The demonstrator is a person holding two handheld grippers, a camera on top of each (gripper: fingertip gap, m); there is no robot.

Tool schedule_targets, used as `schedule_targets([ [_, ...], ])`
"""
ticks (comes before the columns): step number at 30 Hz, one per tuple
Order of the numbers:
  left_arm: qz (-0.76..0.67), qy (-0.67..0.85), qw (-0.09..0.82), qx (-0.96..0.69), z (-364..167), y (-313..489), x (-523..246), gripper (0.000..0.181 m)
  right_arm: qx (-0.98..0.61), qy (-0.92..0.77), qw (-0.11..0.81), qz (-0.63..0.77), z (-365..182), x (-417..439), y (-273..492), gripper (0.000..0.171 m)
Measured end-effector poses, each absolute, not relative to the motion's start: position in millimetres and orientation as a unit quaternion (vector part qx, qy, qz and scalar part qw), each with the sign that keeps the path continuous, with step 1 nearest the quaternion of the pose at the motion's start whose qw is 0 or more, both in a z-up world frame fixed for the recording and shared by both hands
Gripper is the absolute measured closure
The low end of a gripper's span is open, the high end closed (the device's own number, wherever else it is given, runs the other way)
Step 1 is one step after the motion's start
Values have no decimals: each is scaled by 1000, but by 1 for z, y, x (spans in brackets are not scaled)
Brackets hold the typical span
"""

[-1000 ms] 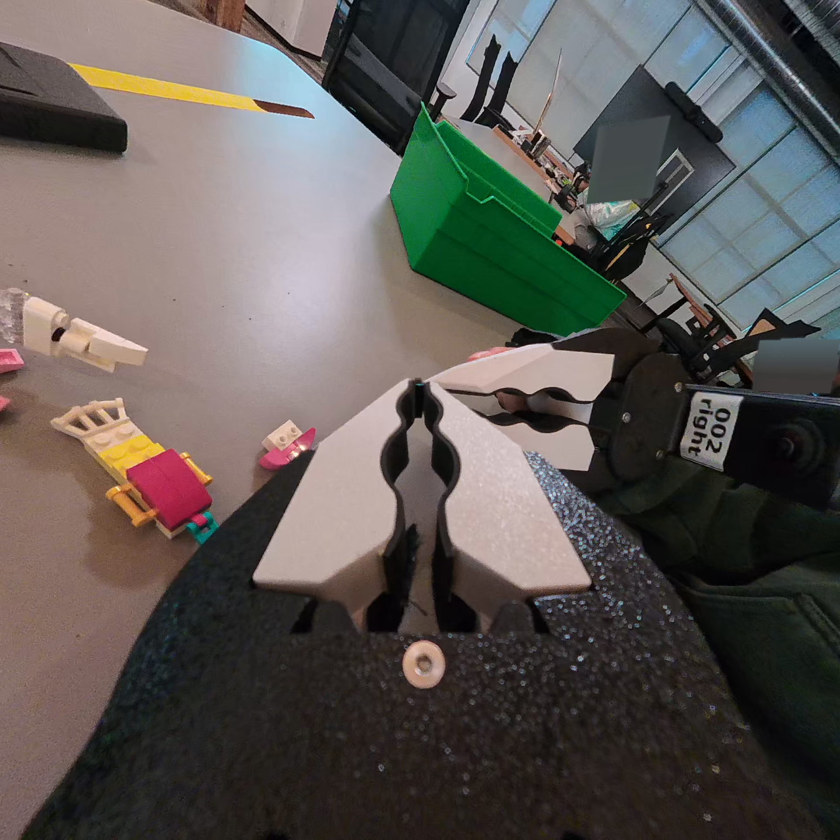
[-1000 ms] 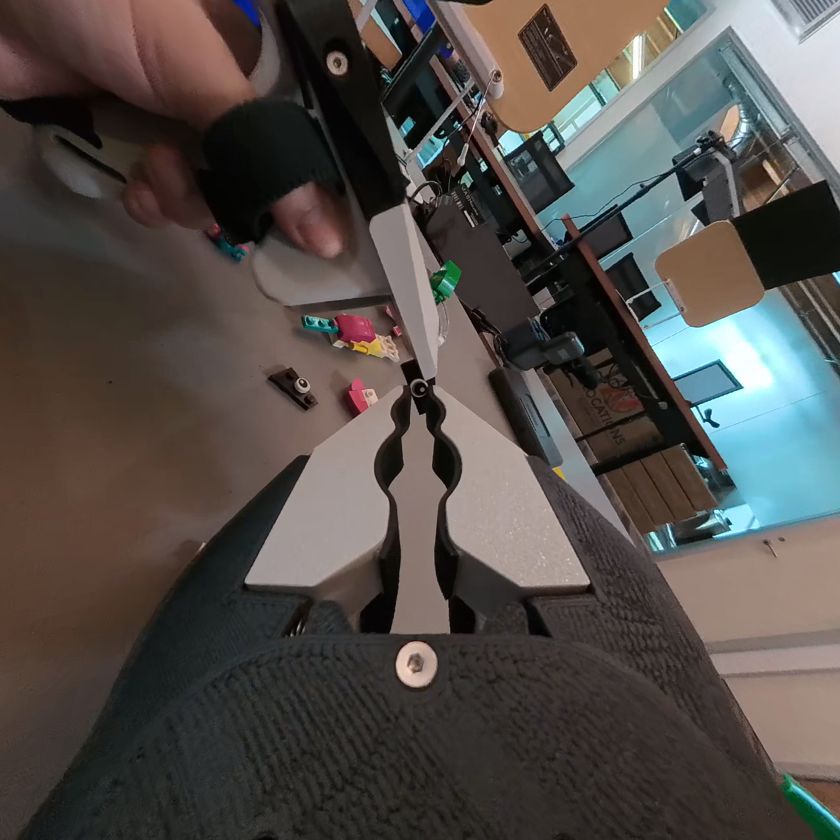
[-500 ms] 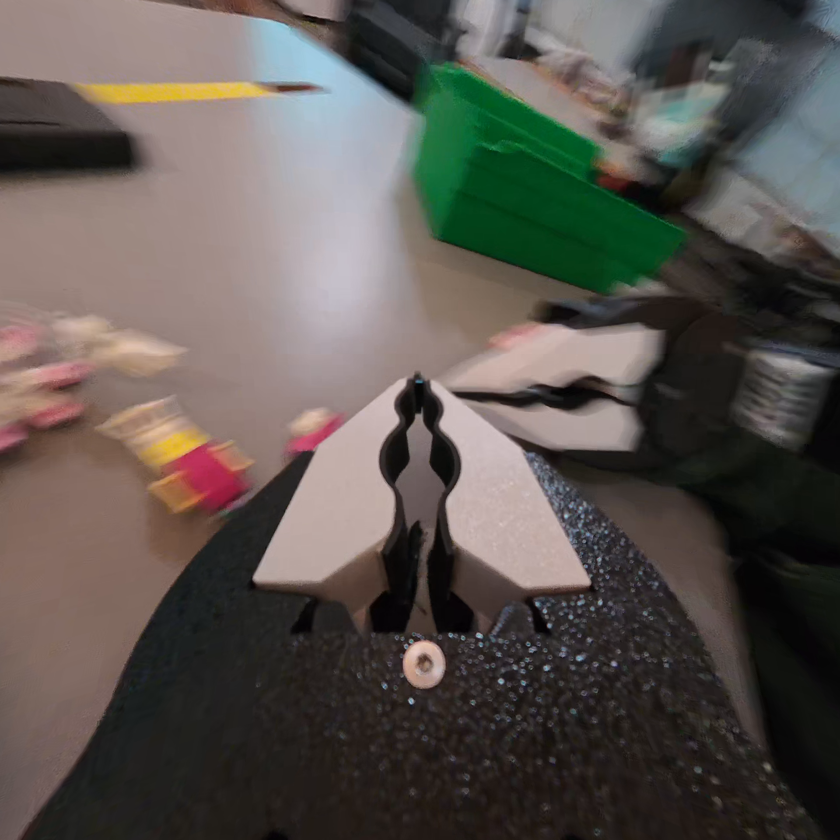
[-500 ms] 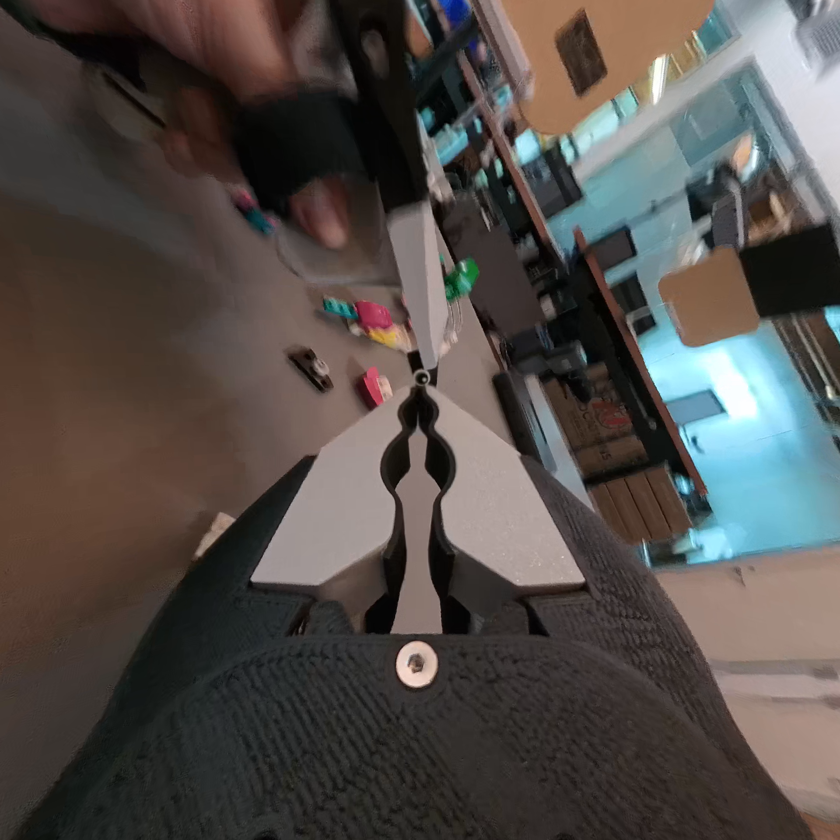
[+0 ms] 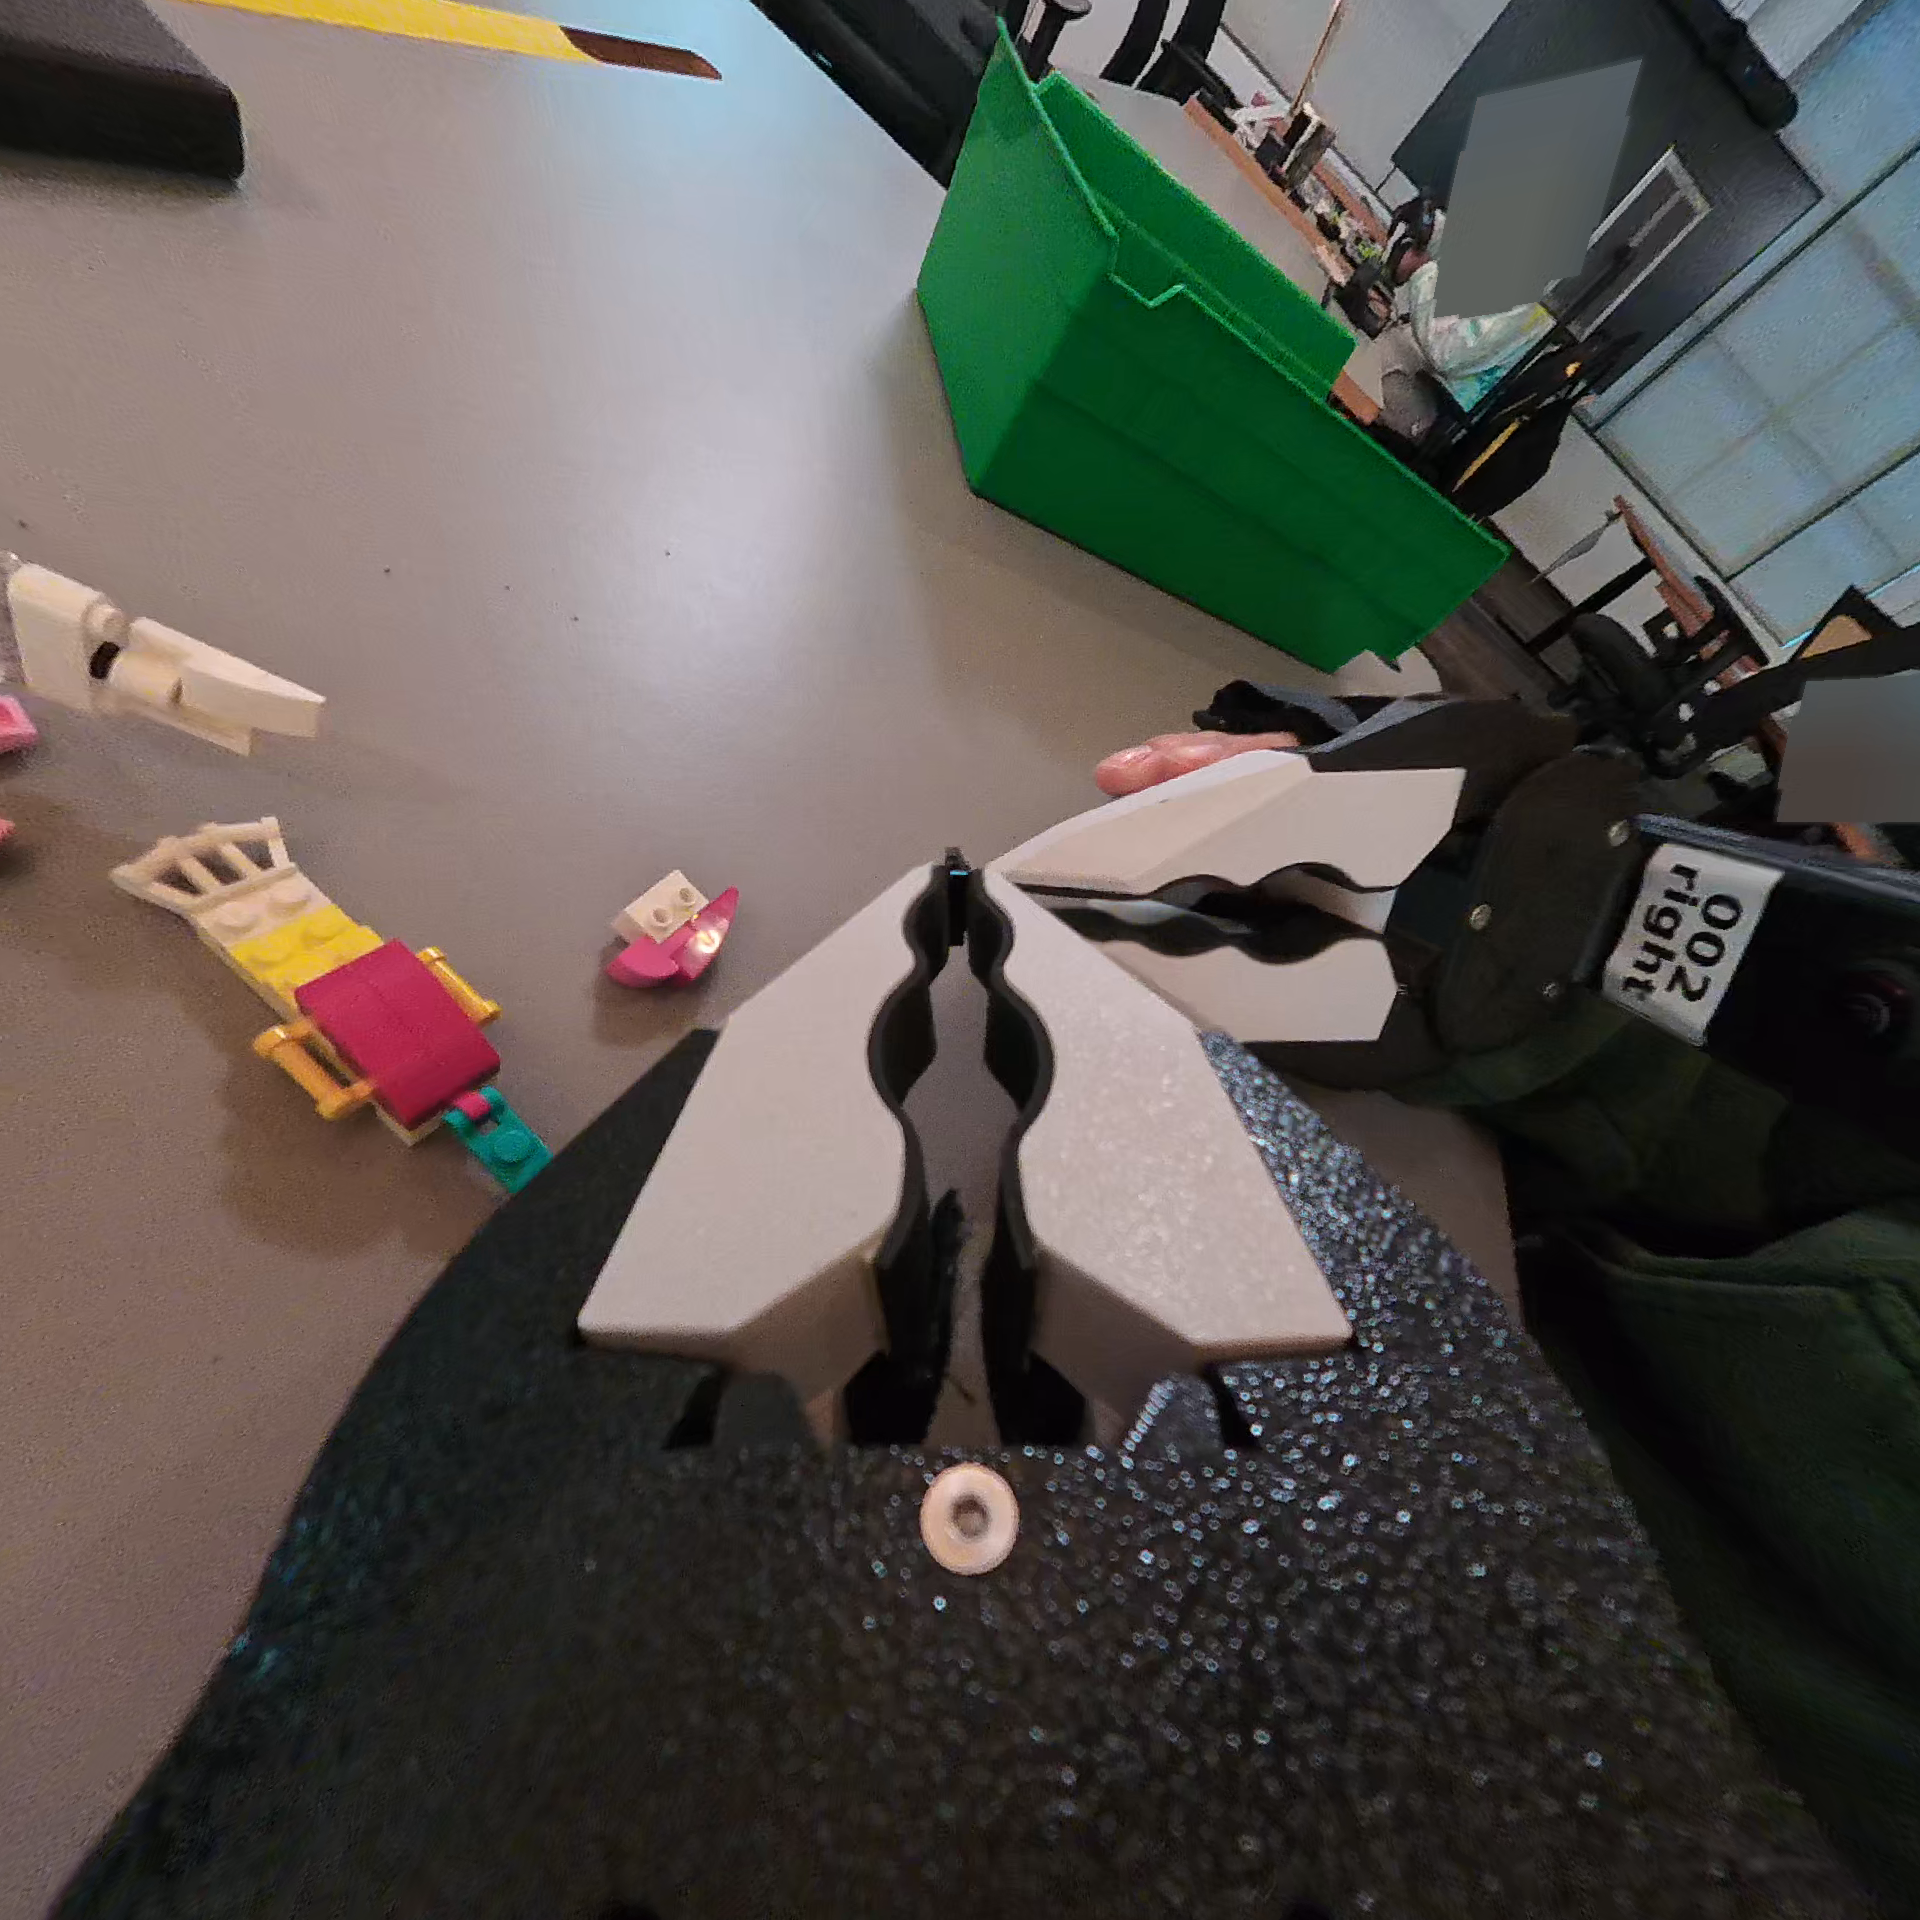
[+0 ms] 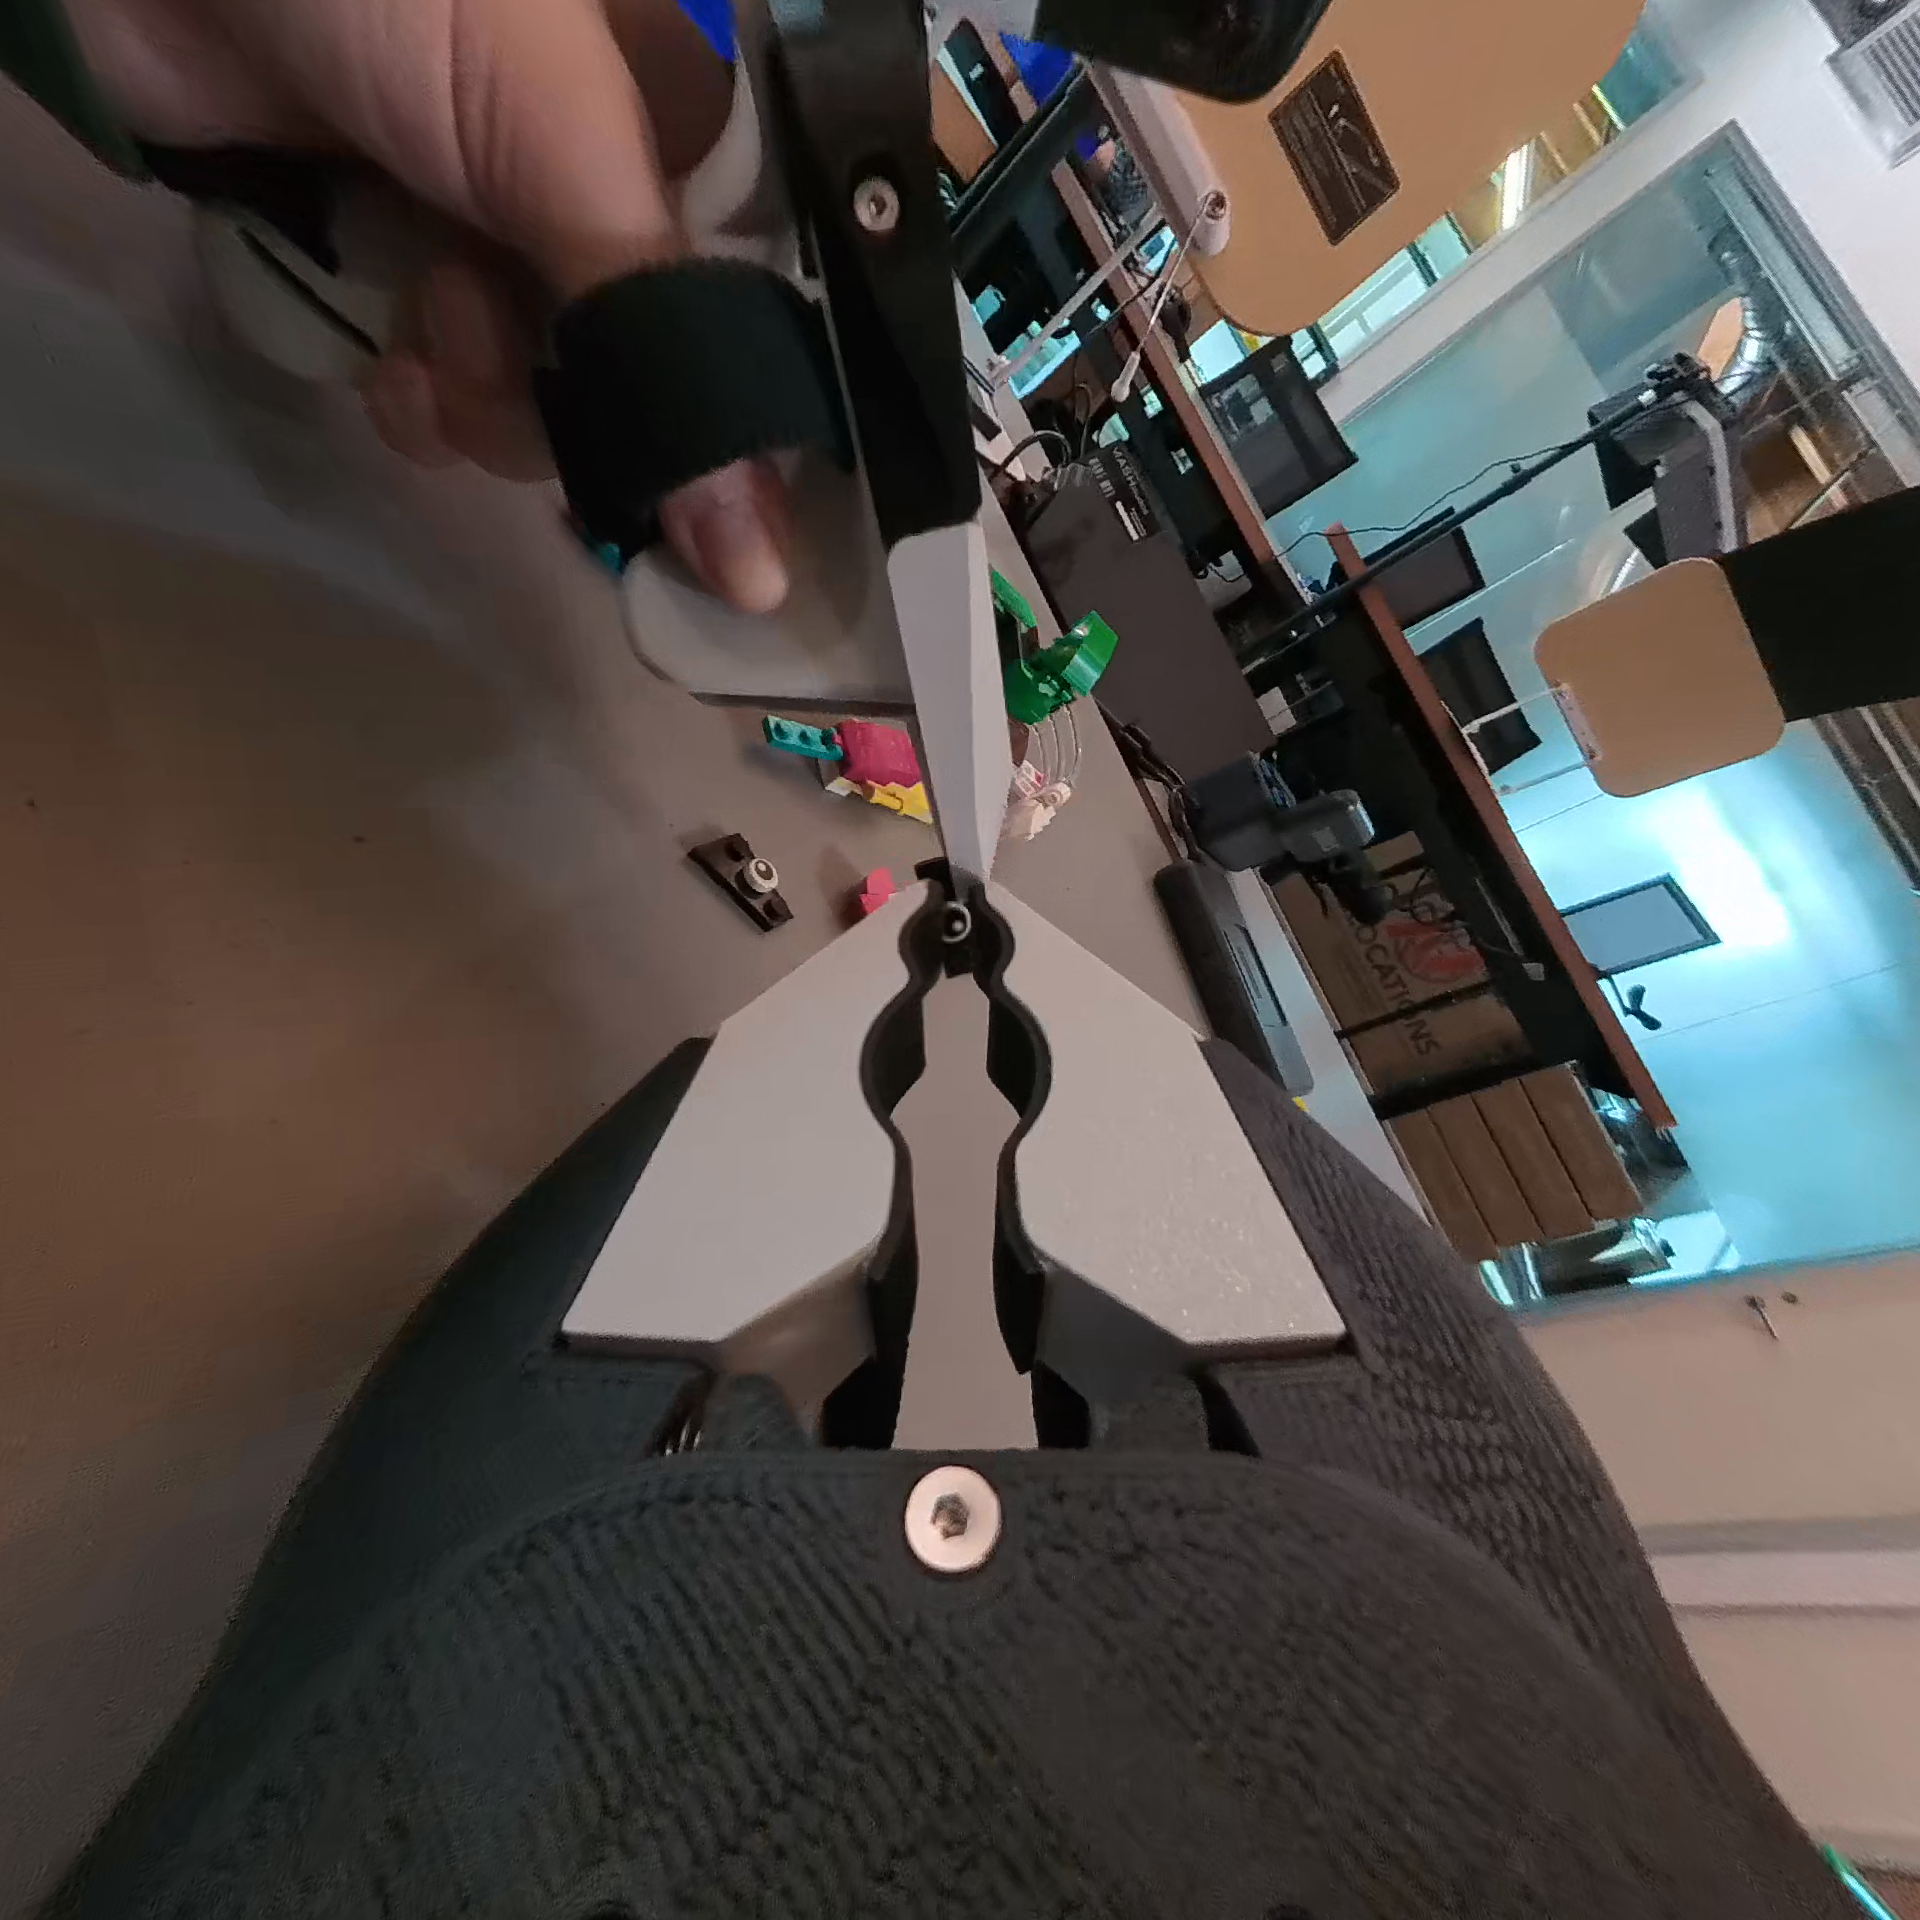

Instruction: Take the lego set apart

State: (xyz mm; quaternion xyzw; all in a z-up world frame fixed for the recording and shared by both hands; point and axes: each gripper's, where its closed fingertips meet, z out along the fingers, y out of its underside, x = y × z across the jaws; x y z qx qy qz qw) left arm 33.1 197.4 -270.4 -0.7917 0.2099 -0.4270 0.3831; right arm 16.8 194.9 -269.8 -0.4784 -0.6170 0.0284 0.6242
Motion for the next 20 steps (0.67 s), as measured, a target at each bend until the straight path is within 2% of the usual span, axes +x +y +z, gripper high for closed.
schedule_targets([
  [1,-436,201,380,-790,-269,197,33,180,-478,-615,626,24,-269,17,196,169],
  [5,-471,176,364,-784,-268,197,33,180,-476,-615,629,14,-267,17,194,167],
  [8,-493,161,354,-778,-266,197,32,180,-486,-613,622,18,-269,19,196,160],
  [20,-482,175,342,-787,-275,192,31,179,-487,-624,611,17,-275,19,189,168],
])
